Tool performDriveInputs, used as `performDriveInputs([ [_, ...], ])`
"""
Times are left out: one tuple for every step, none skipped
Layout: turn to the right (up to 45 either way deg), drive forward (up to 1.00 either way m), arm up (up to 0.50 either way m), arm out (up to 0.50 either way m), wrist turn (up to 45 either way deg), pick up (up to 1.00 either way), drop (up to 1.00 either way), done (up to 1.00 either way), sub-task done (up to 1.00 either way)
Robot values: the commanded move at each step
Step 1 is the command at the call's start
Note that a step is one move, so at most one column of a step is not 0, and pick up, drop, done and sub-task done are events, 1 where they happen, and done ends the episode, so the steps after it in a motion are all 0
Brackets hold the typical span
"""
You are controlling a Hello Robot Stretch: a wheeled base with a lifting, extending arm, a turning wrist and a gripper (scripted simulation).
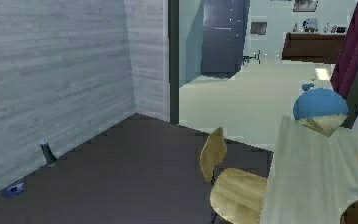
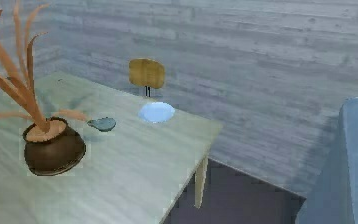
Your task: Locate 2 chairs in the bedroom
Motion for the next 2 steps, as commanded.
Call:
performDriveInputs([
  [45.0, 0.0, 0.0, 0.0, 0.0, 0.0, 0.0, 0.0, 0.0],
  [3.0, 0.0, 0.0, 0.0, 0.0, 0.0, 0.0, 0.0, 0.0],
])
